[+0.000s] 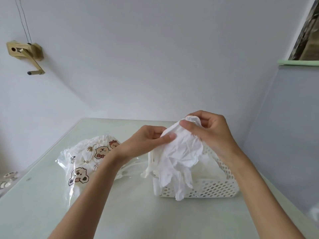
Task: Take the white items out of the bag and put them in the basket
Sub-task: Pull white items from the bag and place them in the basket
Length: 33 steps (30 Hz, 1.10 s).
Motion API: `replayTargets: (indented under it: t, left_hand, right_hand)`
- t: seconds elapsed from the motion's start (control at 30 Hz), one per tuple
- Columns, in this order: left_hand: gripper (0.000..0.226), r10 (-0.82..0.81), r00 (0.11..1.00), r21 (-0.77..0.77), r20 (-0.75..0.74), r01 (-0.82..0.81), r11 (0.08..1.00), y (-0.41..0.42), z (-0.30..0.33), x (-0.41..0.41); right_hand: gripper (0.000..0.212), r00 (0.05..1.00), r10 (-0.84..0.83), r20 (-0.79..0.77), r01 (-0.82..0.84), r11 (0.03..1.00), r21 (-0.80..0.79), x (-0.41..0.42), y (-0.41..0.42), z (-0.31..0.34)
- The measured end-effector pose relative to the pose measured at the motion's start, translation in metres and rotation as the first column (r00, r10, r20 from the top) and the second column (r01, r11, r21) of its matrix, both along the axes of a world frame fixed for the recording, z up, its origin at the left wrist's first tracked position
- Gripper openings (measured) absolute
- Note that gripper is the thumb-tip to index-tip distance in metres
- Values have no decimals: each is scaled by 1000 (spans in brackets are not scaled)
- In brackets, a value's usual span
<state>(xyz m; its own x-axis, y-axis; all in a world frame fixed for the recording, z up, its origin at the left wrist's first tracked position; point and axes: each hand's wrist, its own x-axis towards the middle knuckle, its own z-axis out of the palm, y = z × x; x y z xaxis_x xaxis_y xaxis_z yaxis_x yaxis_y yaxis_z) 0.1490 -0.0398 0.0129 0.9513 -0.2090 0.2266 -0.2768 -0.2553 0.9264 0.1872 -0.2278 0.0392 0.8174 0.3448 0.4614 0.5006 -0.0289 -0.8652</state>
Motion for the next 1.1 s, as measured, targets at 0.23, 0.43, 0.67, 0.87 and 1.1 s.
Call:
replayTargets:
  t: [0.23, 0.43, 0.67, 0.87, 1.1]
  left_hand:
    - [36, 103, 975, -28, 195, -99, 995, -12, 6, 1]
    - [33, -25, 990, -56, 138, 33, 998, -32, 4, 7]
    - [34, -53, 991, -77, 124, 63, 995, -55, -2, 13]
    - [39, 213, 974, -248, 73, -190, 950, -55, 4, 33]
    - [41, 414, 874, -127, 255, -394, 910, -59, -4, 39]
  right_hand:
    - [21, 992, -87, -95, 79, 993, -91, 5, -54, 3]
    - [17, 963, -69, -259, 119, 976, 180, 21, -53, 13]
    - [19, 879, -476, -20, 476, 879, 12, 40, -48, 18]
    - [24, 611, -396, 685, 635, 762, -126, 46, -67, -4]
    - [10, 842, -327, 429, 428, 889, -162, 45, -77, 3]
